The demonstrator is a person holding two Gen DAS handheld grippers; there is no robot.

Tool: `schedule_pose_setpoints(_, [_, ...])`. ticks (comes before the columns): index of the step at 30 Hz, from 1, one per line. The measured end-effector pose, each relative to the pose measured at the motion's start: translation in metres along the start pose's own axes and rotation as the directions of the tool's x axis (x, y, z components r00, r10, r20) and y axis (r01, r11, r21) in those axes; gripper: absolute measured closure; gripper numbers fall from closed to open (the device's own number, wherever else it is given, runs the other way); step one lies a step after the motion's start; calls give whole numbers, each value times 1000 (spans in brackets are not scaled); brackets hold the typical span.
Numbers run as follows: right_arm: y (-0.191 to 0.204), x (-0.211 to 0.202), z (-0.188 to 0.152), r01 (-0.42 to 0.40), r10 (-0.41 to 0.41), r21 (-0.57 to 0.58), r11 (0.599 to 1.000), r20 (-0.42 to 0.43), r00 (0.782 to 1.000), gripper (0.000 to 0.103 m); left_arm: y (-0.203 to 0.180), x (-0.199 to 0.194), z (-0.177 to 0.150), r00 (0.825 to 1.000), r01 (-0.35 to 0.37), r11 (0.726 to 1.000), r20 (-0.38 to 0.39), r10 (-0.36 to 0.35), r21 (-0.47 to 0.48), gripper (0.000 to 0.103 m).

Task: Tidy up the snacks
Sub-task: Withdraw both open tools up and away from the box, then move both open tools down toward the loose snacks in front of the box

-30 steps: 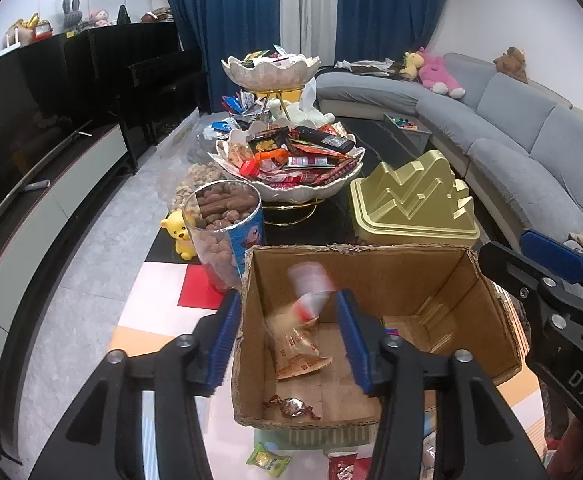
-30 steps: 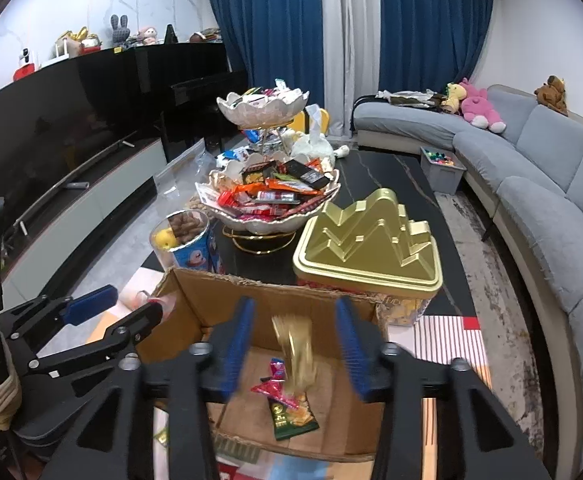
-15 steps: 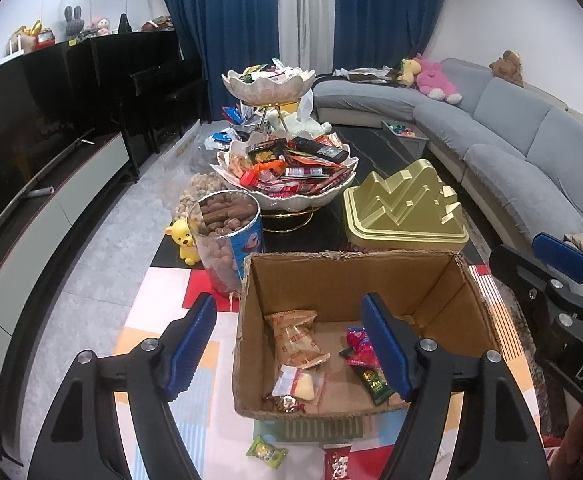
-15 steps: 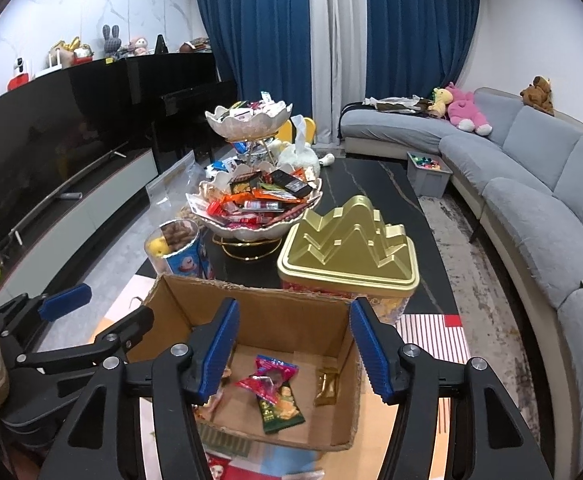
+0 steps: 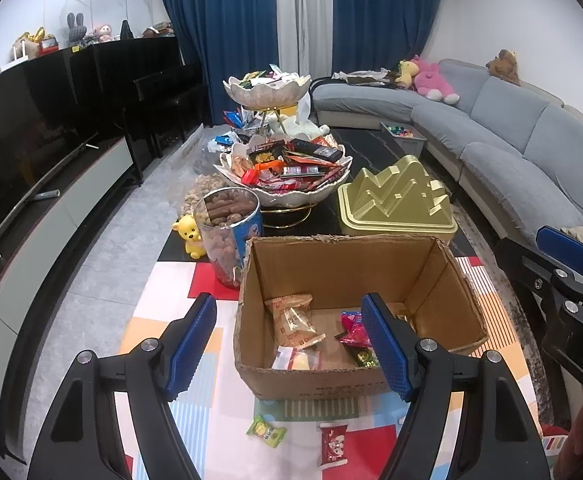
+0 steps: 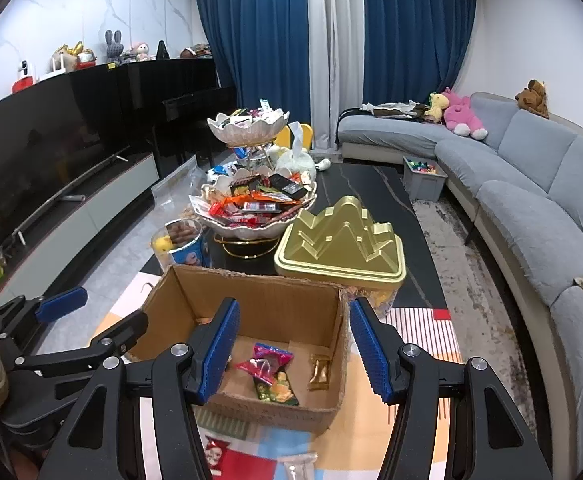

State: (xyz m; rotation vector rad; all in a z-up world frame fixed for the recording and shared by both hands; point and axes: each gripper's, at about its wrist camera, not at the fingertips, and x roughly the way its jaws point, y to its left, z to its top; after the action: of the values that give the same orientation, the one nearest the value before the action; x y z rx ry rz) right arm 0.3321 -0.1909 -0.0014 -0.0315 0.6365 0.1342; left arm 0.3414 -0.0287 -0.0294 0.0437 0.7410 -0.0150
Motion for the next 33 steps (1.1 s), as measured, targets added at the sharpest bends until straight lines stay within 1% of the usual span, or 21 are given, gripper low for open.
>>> schedule_pose_setpoints(8, [0, -14, -11, -2, 2, -7, 1000, 0, 1000, 45, -3, -16, -11, 1000, -1, 1000, 9, 1, 1, 29])
schedule_pose_setpoints(24, [1, -28, -51, 8, -7, 13, 1000, -33, 999, 45, -8, -23, -48, 999, 17, 1000, -34, -16, 22, 29])
schedule_pose_setpoints(33, [2, -34, -66, 13, -12, 16, 1000, -49, 999, 45, -9, -26, -66, 998, 34, 999, -55, -32, 28, 29])
